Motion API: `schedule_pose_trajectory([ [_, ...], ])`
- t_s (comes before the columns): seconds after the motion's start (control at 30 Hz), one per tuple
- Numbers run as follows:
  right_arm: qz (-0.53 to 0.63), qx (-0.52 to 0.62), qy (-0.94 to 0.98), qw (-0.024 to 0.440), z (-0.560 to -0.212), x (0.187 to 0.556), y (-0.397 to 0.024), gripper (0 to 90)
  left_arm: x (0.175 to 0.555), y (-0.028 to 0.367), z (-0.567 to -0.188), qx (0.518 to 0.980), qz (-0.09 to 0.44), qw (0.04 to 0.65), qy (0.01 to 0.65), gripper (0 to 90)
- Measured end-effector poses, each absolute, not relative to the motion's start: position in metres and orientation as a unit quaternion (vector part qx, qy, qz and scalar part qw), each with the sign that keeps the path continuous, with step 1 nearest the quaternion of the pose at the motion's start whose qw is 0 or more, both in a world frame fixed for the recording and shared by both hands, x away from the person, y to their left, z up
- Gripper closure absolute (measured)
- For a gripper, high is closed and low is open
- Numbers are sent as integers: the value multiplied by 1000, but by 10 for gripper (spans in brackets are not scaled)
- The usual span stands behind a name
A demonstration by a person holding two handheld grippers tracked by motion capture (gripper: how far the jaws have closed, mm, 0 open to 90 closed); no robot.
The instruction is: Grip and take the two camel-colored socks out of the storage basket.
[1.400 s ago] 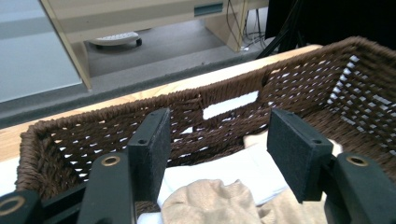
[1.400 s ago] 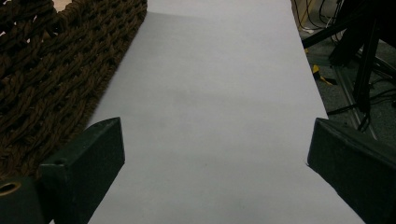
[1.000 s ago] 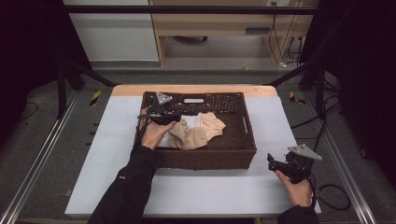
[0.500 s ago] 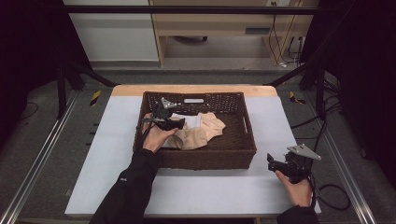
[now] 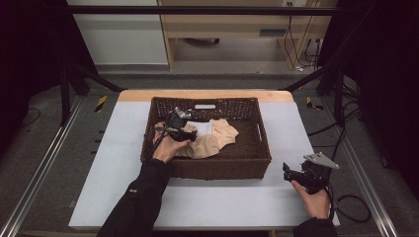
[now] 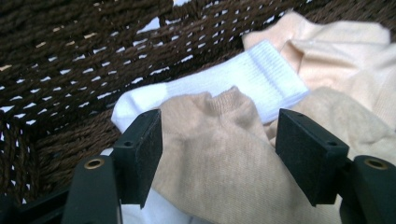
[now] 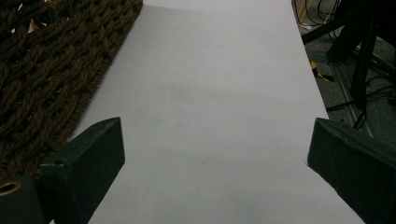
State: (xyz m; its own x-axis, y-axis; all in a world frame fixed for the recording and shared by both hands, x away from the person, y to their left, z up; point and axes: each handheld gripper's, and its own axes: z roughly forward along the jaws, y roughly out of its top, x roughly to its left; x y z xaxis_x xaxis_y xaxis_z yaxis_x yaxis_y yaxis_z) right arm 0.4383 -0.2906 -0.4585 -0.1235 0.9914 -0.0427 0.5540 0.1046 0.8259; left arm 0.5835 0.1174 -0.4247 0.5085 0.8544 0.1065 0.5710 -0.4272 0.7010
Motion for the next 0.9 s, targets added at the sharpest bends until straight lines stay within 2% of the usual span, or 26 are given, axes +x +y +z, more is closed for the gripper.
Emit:
schedule_pose_trajectory([
  [0.13,337,577,670,323,-459,438,-291,43,583,117,-426,819,232,295,434,368],
  [0.53,338,580,668,322,-459,437,-291,44,583,125,-423,818,201,276,462,779],
  [0.67,337,580,668,323,-459,437,-292,44,580,129,-418,808,204,296,467,821],
  [0.9,337,578,668,326,-458,437,-292,46,574,133,-411,791,223,339,457,833],
])
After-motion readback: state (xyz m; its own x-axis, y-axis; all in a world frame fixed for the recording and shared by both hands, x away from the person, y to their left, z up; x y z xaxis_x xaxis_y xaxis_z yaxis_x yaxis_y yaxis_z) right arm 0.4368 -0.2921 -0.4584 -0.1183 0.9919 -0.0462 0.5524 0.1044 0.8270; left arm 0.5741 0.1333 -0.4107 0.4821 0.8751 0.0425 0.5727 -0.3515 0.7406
